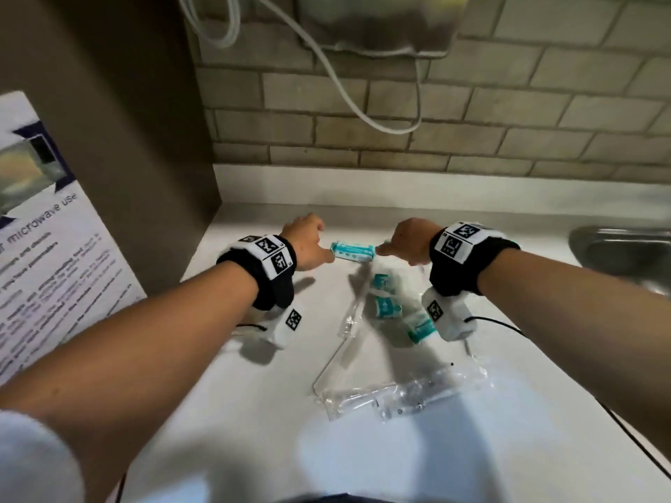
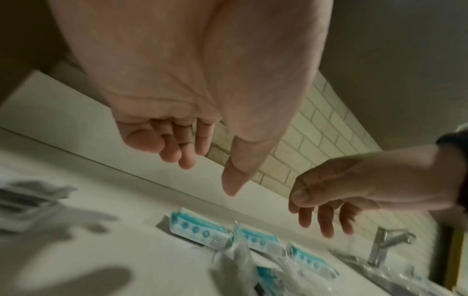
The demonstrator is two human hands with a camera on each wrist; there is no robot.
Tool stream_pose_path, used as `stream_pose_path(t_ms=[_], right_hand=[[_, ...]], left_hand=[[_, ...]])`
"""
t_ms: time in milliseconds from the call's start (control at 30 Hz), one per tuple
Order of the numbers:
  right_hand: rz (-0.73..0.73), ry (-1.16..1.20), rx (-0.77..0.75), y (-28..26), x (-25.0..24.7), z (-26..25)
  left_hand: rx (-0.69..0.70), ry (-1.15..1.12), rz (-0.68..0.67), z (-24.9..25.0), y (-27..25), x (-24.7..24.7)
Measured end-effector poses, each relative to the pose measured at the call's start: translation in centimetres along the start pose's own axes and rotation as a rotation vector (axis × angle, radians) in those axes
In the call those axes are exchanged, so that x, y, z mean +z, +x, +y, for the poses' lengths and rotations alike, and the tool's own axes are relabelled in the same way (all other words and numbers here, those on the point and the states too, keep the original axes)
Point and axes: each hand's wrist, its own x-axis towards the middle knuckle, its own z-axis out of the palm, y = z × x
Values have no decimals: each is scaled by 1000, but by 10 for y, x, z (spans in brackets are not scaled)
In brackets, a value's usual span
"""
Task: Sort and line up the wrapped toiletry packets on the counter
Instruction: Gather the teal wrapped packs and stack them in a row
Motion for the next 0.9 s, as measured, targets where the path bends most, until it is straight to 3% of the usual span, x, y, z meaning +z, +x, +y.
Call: stream_pose_path(t_ms=[200,400,733,900], right_hand=[[-9,-66,63,34,5,56],[19,-24,19,62,15,76],[-45,-57,-67,91,26,73],[-15,40,-88,84,20,74]], left_hand=[[95,269,-131,35,52,39],[-5,349,-280,26,81,66],[-38,341,-104,23,84,61],[-39,-1,27,43,64,54]])
